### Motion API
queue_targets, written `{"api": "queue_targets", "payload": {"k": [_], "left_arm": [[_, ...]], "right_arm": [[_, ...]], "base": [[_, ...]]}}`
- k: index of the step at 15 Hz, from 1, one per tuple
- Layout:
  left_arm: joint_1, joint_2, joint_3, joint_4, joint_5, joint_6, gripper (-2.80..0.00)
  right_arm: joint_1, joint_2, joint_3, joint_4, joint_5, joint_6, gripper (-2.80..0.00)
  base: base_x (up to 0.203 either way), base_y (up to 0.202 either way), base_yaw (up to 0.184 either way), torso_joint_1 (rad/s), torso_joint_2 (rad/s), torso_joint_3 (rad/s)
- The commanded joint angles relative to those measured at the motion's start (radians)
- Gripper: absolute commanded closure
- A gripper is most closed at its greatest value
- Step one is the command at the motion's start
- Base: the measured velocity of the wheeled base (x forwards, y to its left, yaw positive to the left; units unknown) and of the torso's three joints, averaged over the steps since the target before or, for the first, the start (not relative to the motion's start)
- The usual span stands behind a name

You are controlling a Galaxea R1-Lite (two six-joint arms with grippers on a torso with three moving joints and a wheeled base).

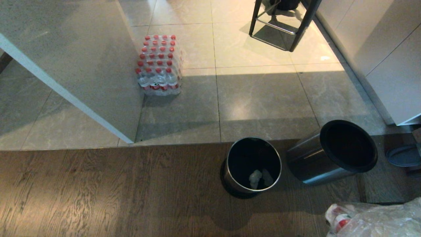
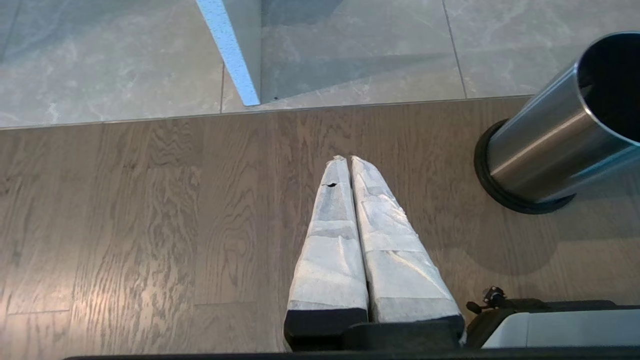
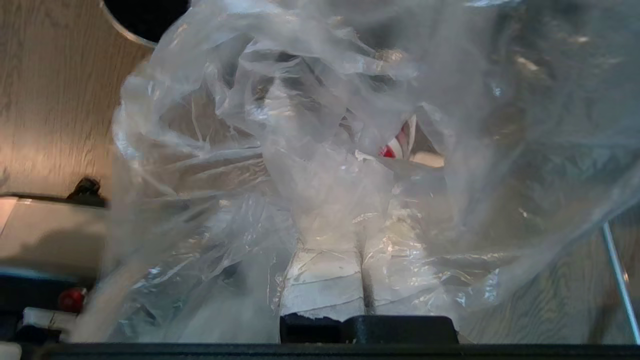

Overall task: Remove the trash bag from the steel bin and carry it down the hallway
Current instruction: Put the trash bag at the door

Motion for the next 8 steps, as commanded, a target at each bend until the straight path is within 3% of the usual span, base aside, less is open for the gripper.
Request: {"api": "queue_targets", "payload": {"k": [1, 4, 8], "left_arm": [[0.0, 0.0, 0.0, -0.001, 0.0, 0.0, 0.0], [0.0, 0.0, 0.0, -0.001, 0.0, 0.0, 0.0], [0.0, 0.0, 0.0, -0.001, 0.0, 0.0, 0.0]], "right_arm": [[-0.004, 0.001, 0.004, 0.003, 0.002, -0.007, 0.0], [-0.089, -0.006, 0.003, 0.001, 0.002, -0.012, 0.0], [-0.062, -0.119, 0.002, 0.001, 0.001, -0.011, 0.0]], "base": [[0.0, 0.0, 0.0, 0.0, 0.0, 0.0], [0.0, 0.0, 0.0, 0.0, 0.0, 0.0], [0.0, 0.0, 0.0, 0.0, 0.0, 0.0]]}}
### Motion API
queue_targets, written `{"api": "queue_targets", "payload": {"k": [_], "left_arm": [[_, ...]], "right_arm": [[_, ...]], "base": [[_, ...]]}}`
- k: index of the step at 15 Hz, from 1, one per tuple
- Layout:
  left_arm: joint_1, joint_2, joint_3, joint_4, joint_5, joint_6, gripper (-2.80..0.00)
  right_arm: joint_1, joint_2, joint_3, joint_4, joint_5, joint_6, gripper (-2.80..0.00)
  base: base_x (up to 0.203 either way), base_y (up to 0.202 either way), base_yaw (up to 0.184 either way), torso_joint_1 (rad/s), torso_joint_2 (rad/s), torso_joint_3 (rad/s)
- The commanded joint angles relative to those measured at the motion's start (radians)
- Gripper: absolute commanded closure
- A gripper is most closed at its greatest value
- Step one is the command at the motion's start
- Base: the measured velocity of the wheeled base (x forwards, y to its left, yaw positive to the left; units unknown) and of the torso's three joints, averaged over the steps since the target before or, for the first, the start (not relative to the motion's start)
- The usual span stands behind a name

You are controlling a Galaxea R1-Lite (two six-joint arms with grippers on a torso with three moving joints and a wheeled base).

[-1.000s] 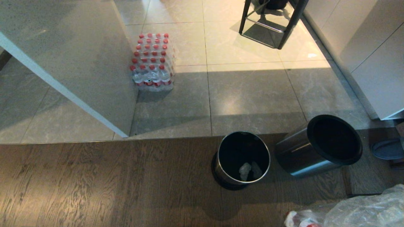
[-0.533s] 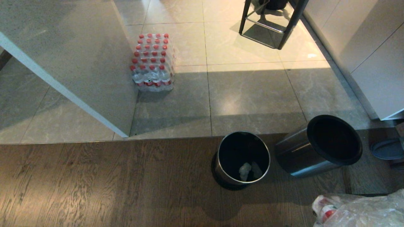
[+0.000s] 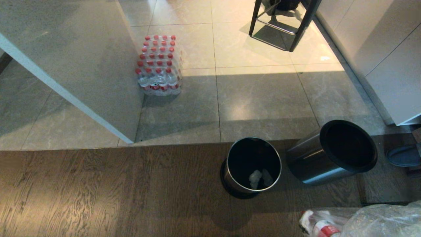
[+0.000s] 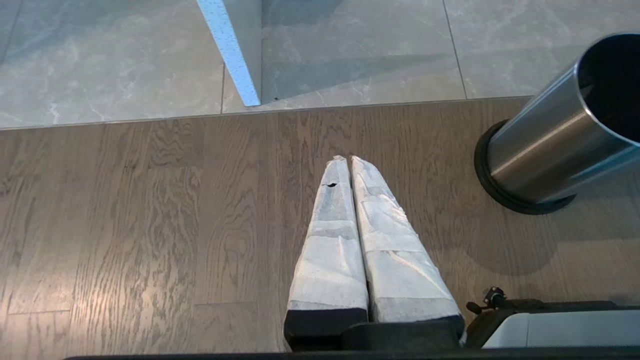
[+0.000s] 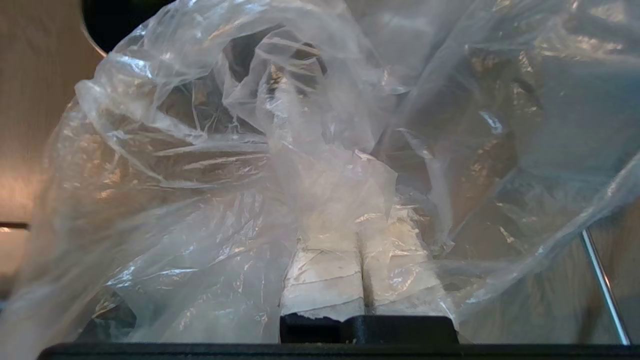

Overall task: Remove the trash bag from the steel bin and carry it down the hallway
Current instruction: Put the trash bag at the door

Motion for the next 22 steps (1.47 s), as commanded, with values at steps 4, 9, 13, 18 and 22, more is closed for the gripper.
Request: {"api": "queue_targets", "payload": {"k": [4, 9, 13, 18, 22], "left_arm": [[0.0, 0.0, 0.0, 0.001, 0.0, 0.001, 0.0], [0.0, 0.0, 0.0, 0.001, 0.0, 0.001, 0.0], [0.0, 0.0, 0.0, 0.0, 0.0, 0.001, 0.0], [0.0, 0.0, 0.0, 0.001, 0.0, 0.001, 0.0], [0.0, 0.0, 0.0, 0.001, -0.002, 0.011, 0.0]], "right_arm": [[-0.011, -0.218, 0.001, 0.004, -0.003, 0.008, 0.0], [-0.013, -0.215, 0.002, 0.006, -0.005, 0.02, 0.0], [-0.013, -0.215, 0.003, 0.004, -0.005, 0.047, 0.0], [-0.013, -0.215, 0.002, 0.004, -0.007, 0.051, 0.0], [-0.013, -0.215, 0.002, 0.004, -0.007, 0.051, 0.0]], "base": [[0.0, 0.0, 0.0, 0.0, 0.0, 0.0], [0.0, 0.0, 0.0, 0.0, 0.0, 0.0], [0.0, 0.0, 0.0, 0.0, 0.0, 0.0], [0.0, 0.0, 0.0, 0.0, 0.0, 0.0], [0.0, 0.0, 0.0, 0.0, 0.0, 0.0]]}}
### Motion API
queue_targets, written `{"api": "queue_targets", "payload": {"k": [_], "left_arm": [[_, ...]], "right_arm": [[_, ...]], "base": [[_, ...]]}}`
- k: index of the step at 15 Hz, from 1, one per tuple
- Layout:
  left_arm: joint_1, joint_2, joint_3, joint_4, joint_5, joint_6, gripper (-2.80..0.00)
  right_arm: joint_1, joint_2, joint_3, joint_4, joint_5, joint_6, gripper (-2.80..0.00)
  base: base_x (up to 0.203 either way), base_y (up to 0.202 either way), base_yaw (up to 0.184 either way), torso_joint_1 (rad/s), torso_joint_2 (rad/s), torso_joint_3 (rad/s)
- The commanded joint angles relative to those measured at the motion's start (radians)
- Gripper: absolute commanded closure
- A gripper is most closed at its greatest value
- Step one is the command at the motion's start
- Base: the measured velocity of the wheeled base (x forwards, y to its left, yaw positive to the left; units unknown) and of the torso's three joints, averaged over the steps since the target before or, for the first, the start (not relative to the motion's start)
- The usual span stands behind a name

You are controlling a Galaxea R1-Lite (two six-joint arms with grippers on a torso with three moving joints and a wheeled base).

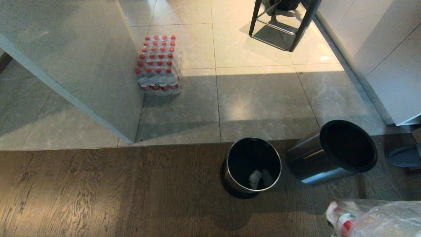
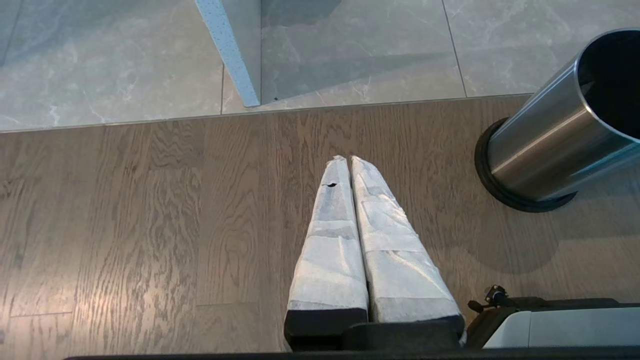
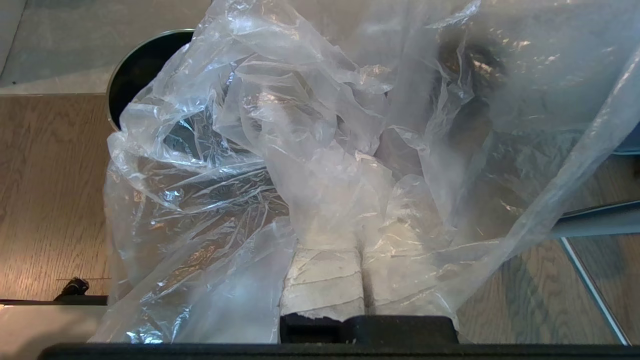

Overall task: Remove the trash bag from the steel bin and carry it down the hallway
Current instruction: Put the trash bag at the door

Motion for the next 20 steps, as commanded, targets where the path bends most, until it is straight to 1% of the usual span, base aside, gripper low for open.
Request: {"api": "queue_targets", "payload": {"k": [1, 5, 7, 20], "left_arm": [[0.0, -0.001, 0.0, -0.001, 0.0, 0.001, 0.0], [0.0, 0.0, 0.0, -0.002, 0.002, -0.011, 0.0], [0.0, 0.0, 0.0, -0.002, 0.002, -0.01, 0.0], [0.0, 0.0, 0.0, -0.004, 0.002, -0.016, 0.0]], "right_arm": [[0.0, 0.003, 0.002, 0.0, 0.0, -0.001, 0.0], [0.0, 0.003, 0.002, 0.0, 0.0, -0.001, 0.0], [0.0, 0.003, 0.003, 0.0, 0.0, -0.001, 0.0], [0.0, 0.003, 0.002, 0.0, 0.0, -0.001, 0.0]], "base": [[0.0, 0.0, 0.0, 0.0, 0.0, 0.0], [0.0, 0.0, 0.0, 0.0, 0.0, 0.0], [0.0, 0.0, 0.0, 0.002, 0.0, 0.119], [0.0, 0.0, 0.0, 0.003, 0.0, 0.199]]}}
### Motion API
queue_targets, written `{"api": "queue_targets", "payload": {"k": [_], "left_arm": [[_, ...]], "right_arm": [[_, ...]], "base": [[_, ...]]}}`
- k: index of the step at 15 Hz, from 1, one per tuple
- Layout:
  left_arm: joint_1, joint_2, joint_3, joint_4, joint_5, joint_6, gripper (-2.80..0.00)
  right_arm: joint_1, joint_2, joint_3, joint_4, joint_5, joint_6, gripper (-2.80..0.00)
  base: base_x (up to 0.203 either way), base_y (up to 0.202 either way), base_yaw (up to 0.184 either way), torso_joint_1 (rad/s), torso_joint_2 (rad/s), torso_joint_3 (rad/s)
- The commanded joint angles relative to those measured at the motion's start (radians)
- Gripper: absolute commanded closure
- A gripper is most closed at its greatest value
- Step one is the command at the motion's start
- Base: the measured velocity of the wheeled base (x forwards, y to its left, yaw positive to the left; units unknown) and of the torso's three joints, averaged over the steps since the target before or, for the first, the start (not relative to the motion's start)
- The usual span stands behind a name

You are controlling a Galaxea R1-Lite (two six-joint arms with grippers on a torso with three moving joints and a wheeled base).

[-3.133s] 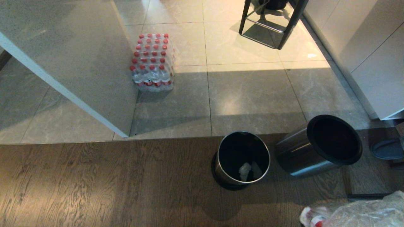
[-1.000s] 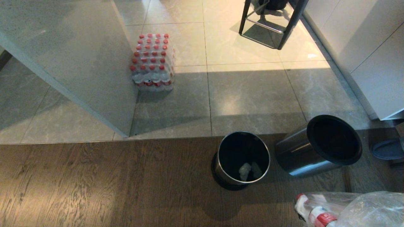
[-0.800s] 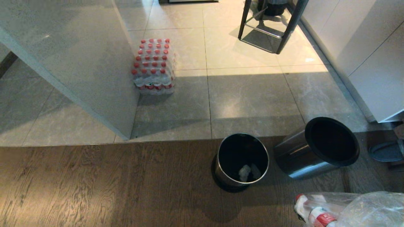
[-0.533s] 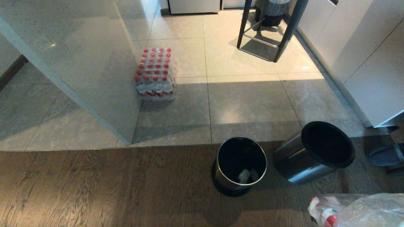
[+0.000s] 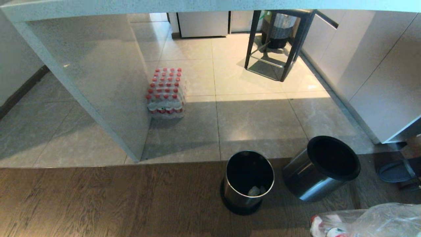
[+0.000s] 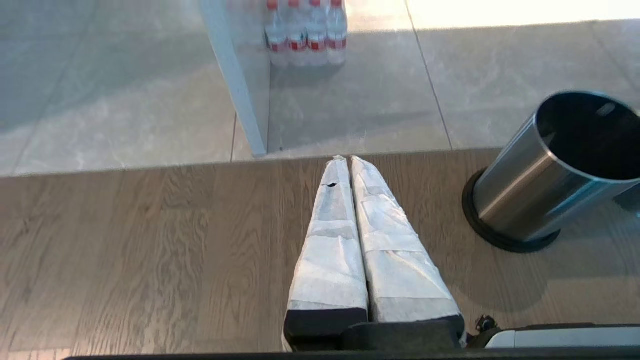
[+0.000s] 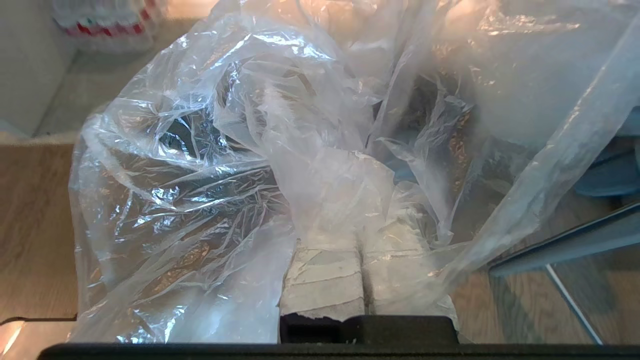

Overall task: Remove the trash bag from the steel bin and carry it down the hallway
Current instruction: Put the trash bag at the door

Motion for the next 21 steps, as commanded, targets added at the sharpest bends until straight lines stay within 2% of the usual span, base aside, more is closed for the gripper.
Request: {"api": "queue_targets", "payload": {"k": [1, 16, 21], "left_arm": [[0.0, 0.0, 0.0, 0.0, 0.0, 0.0, 0.0], [0.0, 0.0, 0.0, 0.0, 0.0, 0.0, 0.0], [0.0, 0.0, 0.0, 0.0, 0.0, 0.0, 0.0]], "right_arm": [[0.0, 0.002, 0.002, 0.0, 0.0, 0.0, 0.0], [0.0, 0.002, 0.002, 0.0, 0.0, 0.0, 0.0], [0.0, 0.002, 0.003, 0.0, 0.0, 0.0, 0.0]], "base": [[0.0, 0.0, 0.0, 0.0, -0.01, 0.205], [0.0, 0.0, 0.0, 0.002, 0.0, 0.202], [0.0, 0.0, 0.0, 0.002, 0.0, 0.064]]}}
